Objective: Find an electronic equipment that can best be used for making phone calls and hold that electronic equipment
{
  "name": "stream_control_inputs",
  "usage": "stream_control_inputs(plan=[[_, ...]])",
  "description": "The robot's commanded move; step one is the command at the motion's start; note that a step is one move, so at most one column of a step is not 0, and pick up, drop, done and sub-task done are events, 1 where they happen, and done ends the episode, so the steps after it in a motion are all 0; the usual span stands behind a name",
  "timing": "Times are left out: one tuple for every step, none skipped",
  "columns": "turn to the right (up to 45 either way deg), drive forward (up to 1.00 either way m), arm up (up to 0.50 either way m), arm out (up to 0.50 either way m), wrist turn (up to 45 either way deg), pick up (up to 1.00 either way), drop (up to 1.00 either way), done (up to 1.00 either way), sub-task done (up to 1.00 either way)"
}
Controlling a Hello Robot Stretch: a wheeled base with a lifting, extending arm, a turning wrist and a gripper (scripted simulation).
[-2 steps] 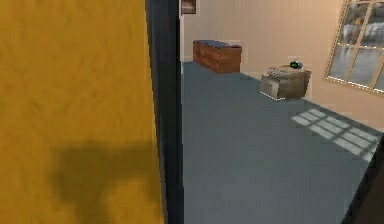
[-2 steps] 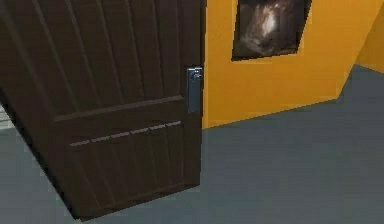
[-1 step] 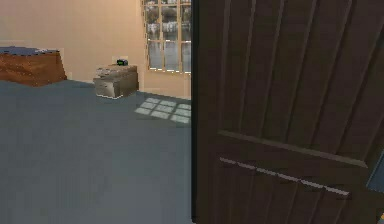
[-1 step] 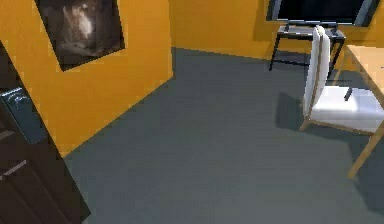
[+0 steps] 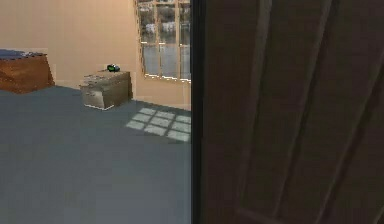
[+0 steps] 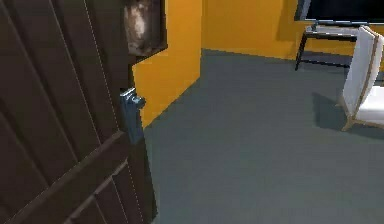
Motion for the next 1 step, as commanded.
stream_control_inputs(plan=[[-45.0, 0.00, 0.00, 0.00, 0.0, 0.00, 0.00, 0.00, 0.00]])
